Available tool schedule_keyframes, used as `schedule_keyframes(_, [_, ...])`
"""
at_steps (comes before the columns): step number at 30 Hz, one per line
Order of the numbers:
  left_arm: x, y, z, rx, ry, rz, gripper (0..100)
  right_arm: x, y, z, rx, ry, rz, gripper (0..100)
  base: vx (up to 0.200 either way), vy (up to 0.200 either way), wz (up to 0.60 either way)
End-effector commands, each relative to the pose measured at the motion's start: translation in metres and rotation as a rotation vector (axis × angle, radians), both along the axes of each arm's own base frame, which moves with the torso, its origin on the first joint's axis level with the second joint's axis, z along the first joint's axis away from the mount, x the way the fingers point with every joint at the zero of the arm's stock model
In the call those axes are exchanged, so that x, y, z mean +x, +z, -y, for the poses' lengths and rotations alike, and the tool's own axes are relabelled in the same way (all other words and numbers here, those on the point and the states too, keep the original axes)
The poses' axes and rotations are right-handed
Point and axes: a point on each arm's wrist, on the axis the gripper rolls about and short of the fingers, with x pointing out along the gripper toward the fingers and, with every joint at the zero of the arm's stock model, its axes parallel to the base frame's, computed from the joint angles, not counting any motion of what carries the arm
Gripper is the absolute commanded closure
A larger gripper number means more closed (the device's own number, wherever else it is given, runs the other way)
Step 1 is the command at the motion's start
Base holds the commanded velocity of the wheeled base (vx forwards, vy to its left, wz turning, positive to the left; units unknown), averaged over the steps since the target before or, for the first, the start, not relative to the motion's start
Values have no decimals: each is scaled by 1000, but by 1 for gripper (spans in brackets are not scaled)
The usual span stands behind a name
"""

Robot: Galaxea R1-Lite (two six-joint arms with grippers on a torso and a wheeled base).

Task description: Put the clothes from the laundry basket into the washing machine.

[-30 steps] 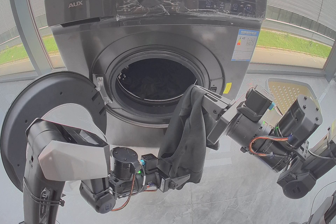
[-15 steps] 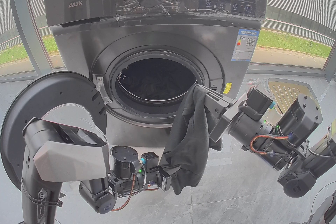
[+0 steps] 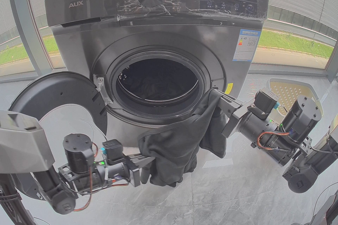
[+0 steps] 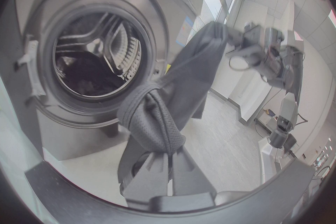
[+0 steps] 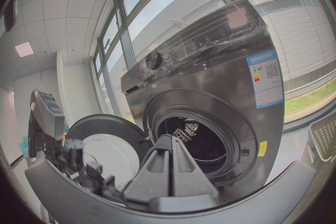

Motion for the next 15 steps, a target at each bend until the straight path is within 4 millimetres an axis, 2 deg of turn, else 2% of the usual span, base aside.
schedule_keyframes(1, [-29, 37, -52, -42, 87, 86, 100, -2, -14, 12, -55, 1, -41, 100, 0, 0, 0])
schedule_keyframes(6, [-34, 50, -64, -40, 96, 171, 100, -19, -13, 22, -62, 13, -55, 100, 0, 0, 0])
schedule_keyframes(10, [-28, 66, -63, -62, 103, 251, 100, -23, -23, 28, -99, 4, -90, 100, 0, 0, 0])
schedule_keyframes(15, [-20, 78, -66, -89, 131, 304, 100, -24, -23, 27, -98, 8, -91, 100, 0, 0, 0])
